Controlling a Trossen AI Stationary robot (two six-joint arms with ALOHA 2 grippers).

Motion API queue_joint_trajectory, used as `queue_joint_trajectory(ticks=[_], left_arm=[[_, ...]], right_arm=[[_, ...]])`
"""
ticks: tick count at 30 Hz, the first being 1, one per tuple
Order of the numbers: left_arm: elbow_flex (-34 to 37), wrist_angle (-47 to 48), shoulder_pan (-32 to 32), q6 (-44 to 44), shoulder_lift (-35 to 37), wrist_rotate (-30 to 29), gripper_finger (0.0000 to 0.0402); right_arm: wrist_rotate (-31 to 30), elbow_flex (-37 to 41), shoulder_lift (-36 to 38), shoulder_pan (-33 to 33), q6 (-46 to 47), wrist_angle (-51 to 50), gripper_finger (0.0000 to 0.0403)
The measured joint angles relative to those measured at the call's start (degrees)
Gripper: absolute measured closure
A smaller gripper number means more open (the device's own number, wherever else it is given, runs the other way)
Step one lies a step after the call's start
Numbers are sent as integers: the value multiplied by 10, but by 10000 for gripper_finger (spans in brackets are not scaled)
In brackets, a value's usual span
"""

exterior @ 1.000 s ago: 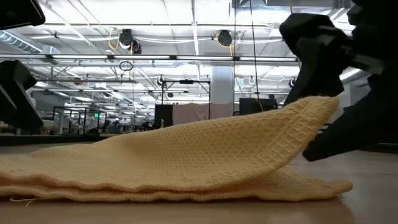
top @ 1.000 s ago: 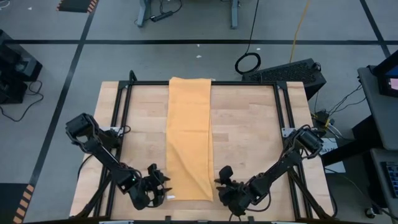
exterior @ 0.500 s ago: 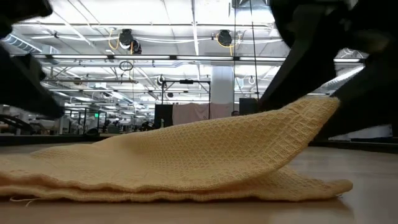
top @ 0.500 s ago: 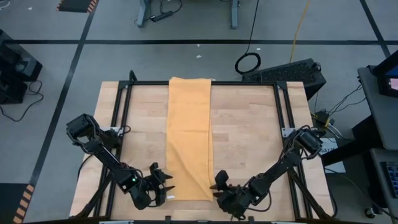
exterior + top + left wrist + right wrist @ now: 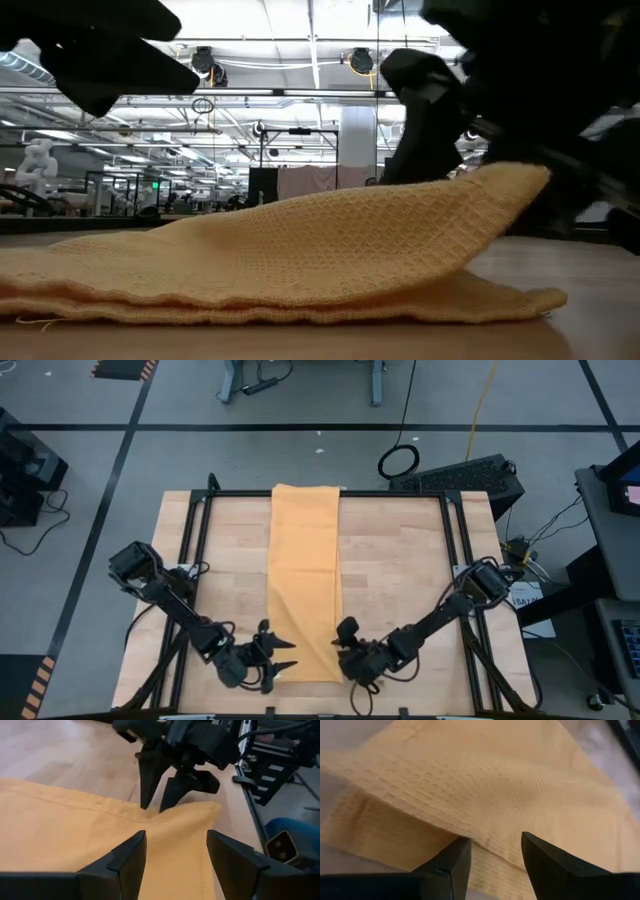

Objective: Roll towel
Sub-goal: Fold the yellow towel

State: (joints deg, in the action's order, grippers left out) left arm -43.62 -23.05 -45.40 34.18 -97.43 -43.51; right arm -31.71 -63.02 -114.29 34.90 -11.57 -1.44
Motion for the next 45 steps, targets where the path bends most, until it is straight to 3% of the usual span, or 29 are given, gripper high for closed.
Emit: queue_joint_trajectory(ticks=[6, 14, 28, 36, 45], left_arm=[[0, 8, 16, -20, 0, 0, 188], [0, 25, 27, -18, 0, 2, 188], [0, 41, 30, 0, 0, 2, 188], [0, 38, 32, 30, -28, 2, 188], [0, 44, 29, 73, -80, 14, 188]], right_arm=[[37, 0, 0, -16, -2, 23, 267], [41, 0, 0, -9, -11, 34, 393], [-8, 0, 46, 28, 3, 13, 401], [-14, 0, 48, 27, 34, -78, 402], [47, 0, 48, 27, 69, -100, 402]])
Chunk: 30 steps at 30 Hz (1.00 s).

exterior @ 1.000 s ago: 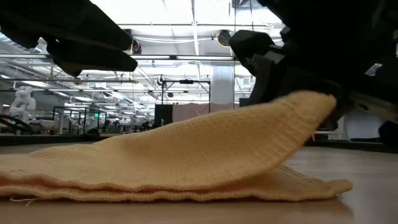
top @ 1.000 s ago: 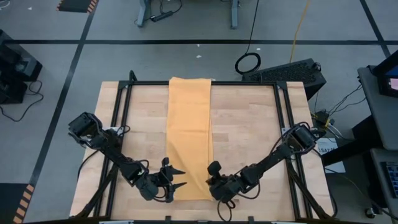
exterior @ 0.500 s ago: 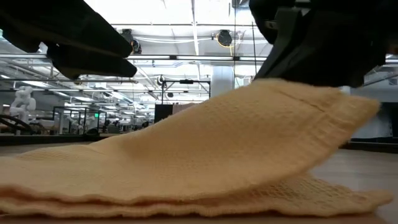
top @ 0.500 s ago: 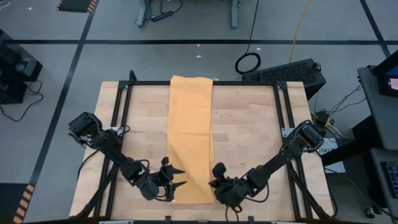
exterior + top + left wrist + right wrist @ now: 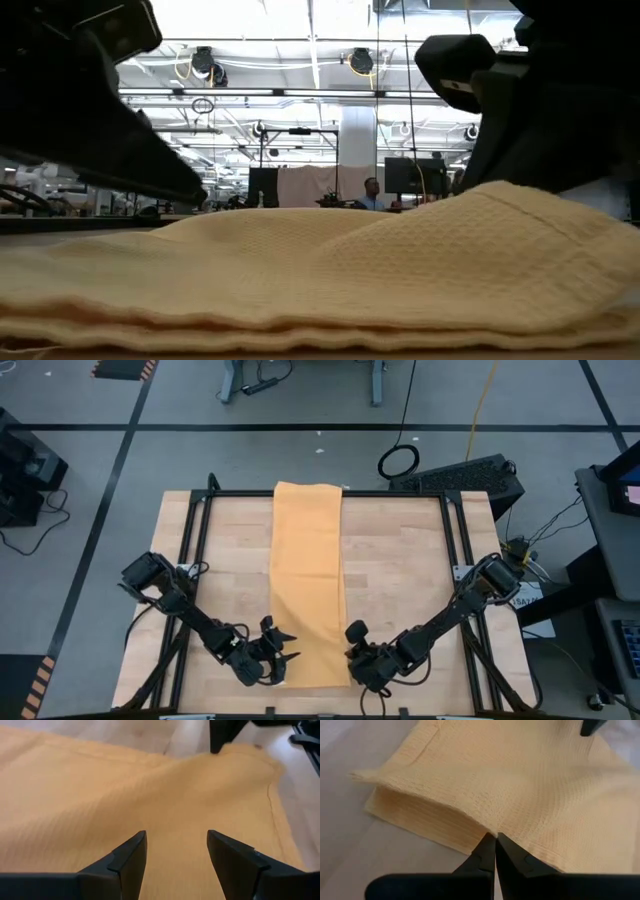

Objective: Roll towel
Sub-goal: Fold the yellow towel

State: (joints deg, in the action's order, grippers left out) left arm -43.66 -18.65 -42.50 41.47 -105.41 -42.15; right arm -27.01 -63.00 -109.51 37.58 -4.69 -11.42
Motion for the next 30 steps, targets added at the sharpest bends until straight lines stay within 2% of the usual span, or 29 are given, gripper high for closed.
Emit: queue_joint_trajectory(ticks=[8, 19, 22, 27, 30], left_arm=[[0, 17, -15, 18, 0, 46, 188], [0, 102, -25, 93, 0, 46, 188], [0, 106, -25, 92, -4, 46, 188], [0, 106, -25, 91, -4, 48, 188], [0, 112, -25, 91, -4, 60, 188]], right_arm=[[-3, 0, 3, 4, 10, -4, 403], [2, 0, 5, 4, 13, -30, 401], [2, -1, 6, 5, 38, -46, 382], [-1, -21, 27, 25, 124, -156, 323], [-62, -20, 46, 36, 170, -187, 292]])
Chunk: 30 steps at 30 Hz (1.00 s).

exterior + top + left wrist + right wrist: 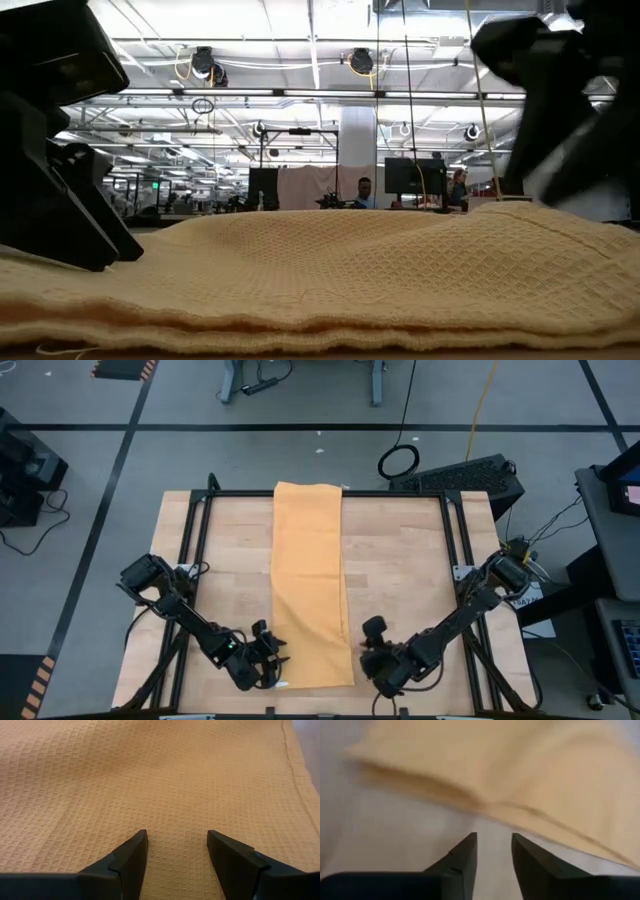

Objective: Roll towel
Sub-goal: Fold the yellow towel

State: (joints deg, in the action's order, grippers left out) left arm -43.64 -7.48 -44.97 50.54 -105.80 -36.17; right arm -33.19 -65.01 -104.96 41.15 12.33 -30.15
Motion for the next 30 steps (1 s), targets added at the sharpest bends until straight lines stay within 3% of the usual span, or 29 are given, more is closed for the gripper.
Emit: queue_joint_trajectory(ticks=[4, 8, 16, 20, 25, 30], left_arm=[[-1, 7, 0, 0, 1, 19, 188], [-1, 10, 0, -3, 5, 31, 188], [1, 26, -1, -20, 76, 57, 188], [0, 29, -1, -64, 107, 35, 188], [0, 79, 3, -95, 125, -38, 188], [0, 130, 22, -89, 144, -25, 188]], right_arm=[[-100, 34, 6, -5, -18, 46, 269], [-110, 96, 6, -39, -117, 186, 264], [-16, 157, 5, -106, -237, 390, 270], [17, 157, 5, -117, -266, 389, 270], [34, 157, 5, -117, -283, 376, 270], [37, 157, 5, -112, -308, 375, 270]])
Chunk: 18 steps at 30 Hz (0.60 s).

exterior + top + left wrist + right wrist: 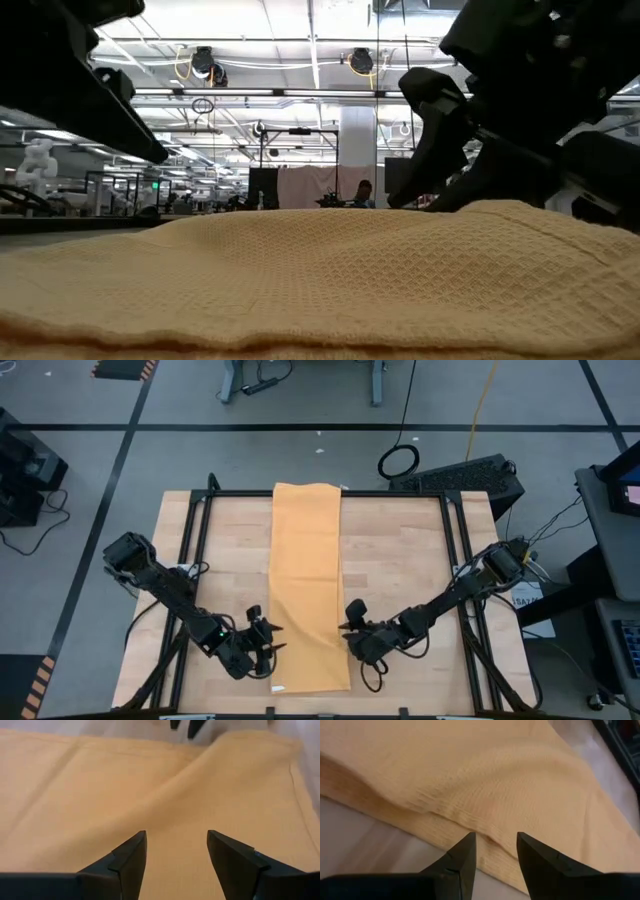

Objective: Roll towel
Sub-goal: Fold the yellow towel

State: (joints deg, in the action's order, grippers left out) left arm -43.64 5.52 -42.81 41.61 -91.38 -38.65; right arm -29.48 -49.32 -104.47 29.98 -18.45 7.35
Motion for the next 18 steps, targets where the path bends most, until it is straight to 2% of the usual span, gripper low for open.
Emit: queue_joint_trajectory(ticks=[4, 6, 9, 12, 15, 18], left_arm=[[0, -5, 2, -7, 18, 49, 188], [0, 0, -1, -17, 29, 55, 188], [0, 33, -1, -15, 37, 19, 188], [0, 108, 5, 10, 33, -24, 188], [0, 185, 23, 53, 30, -32, 188], [2, 212, 37, 73, 30, -34, 188]], right_arm=[[-4, 0, 0, 1, -27, -16, 270], [-3, 1, 0, -3, -35, -18, 270], [-3, 4, 0, -5, -54, -10, 270], [15, 5, 0, -6, -82, -7, 270], [13, 5, 0, -13, -94, -3, 270], [10, 5, -4, -26, -124, 27, 270]])
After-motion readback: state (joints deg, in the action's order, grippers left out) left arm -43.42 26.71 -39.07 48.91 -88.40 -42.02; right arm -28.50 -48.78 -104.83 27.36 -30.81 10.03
